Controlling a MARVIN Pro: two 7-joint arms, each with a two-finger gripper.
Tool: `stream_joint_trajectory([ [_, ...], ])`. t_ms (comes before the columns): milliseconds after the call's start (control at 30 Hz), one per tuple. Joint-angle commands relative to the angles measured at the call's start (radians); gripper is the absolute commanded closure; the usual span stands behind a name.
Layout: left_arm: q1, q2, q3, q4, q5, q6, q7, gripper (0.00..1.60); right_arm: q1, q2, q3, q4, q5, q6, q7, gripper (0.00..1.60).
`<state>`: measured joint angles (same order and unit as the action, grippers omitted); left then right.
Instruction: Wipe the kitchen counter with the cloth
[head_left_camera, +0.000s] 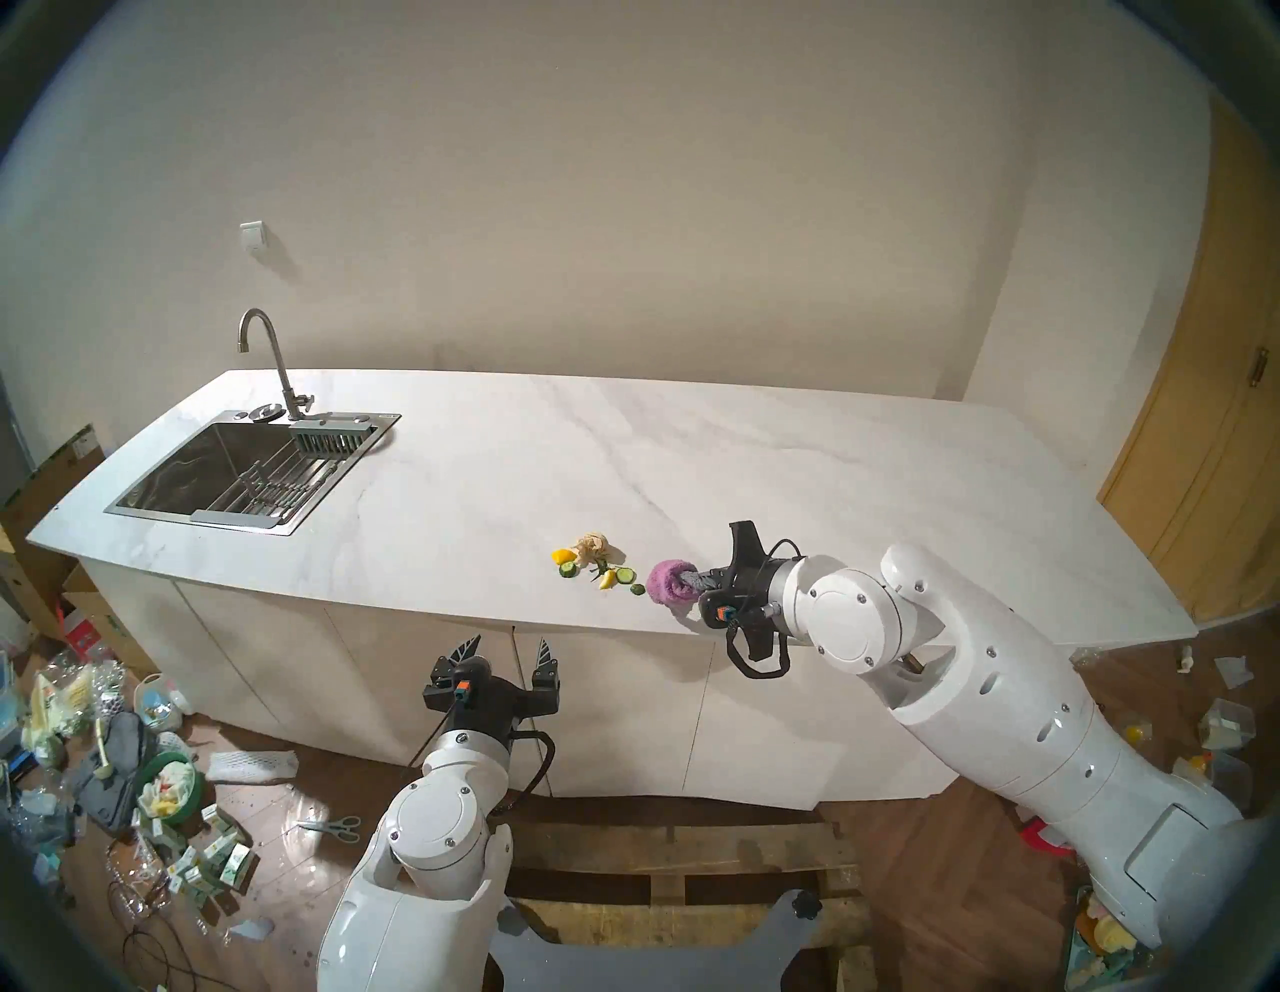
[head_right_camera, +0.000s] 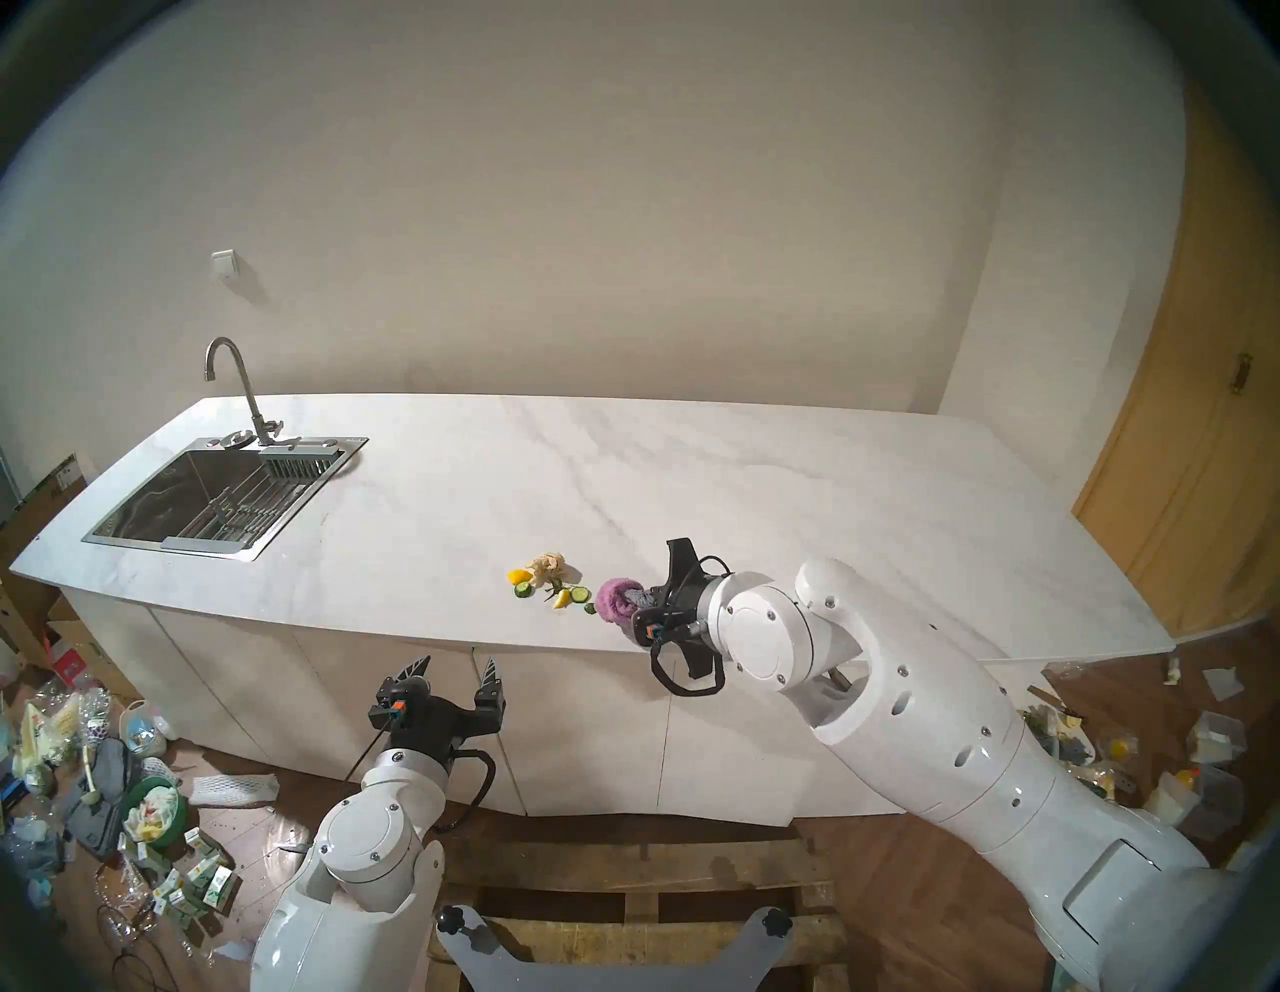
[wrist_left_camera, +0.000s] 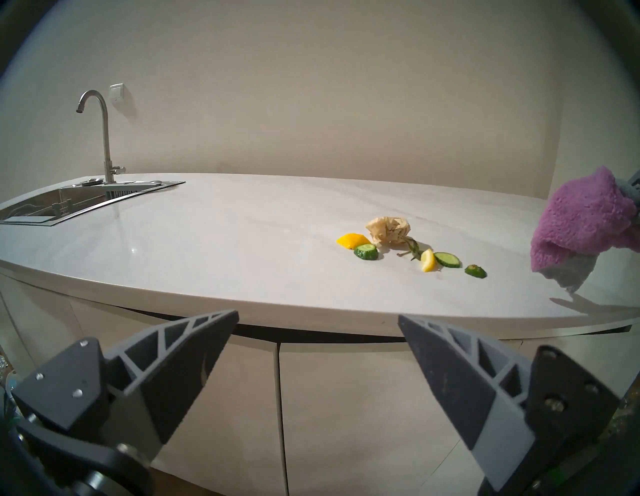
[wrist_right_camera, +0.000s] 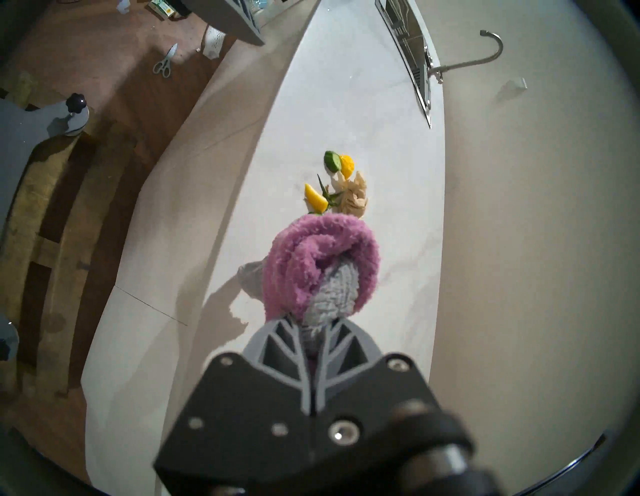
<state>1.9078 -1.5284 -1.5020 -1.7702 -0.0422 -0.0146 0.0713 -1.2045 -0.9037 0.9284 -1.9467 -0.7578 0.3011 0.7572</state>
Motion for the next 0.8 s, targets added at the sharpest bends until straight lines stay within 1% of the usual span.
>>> stream_joint_trajectory([
  [0, -0.003, 0.0, 0.002, -0.033, -0.001, -0.006, -0.003, 0.0, -0.027, -0.009, 0.013, -0.047, -0.047, 0.043, -0.082, 1.6],
  [67, -0.003, 0.0, 0.002, -0.033, -0.002, -0.005, -0.003, 0.0, -0.021, -0.015, 0.0, -0.041, -0.053, 0.035, -0.082, 1.6],
  [300, -0.003, 0.0, 0.002, -0.033, -0.002, -0.005, -0.003, 0.0, -0.006, -0.06, -0.029, -0.002, -0.066, 0.039, -0.088, 1.6],
  [700, -0.004, 0.001, 0.002, -0.031, -0.002, -0.006, -0.002, 0.0, 0.078, -0.149, -0.075, 0.106, -0.104, 0.039, -0.087, 1.6],
  [767, -0.004, 0.001, 0.002, -0.031, -0.002, -0.006, -0.002, 0.0, 0.087, -0.155, -0.077, 0.115, -0.106, 0.038, -0.086, 1.6],
])
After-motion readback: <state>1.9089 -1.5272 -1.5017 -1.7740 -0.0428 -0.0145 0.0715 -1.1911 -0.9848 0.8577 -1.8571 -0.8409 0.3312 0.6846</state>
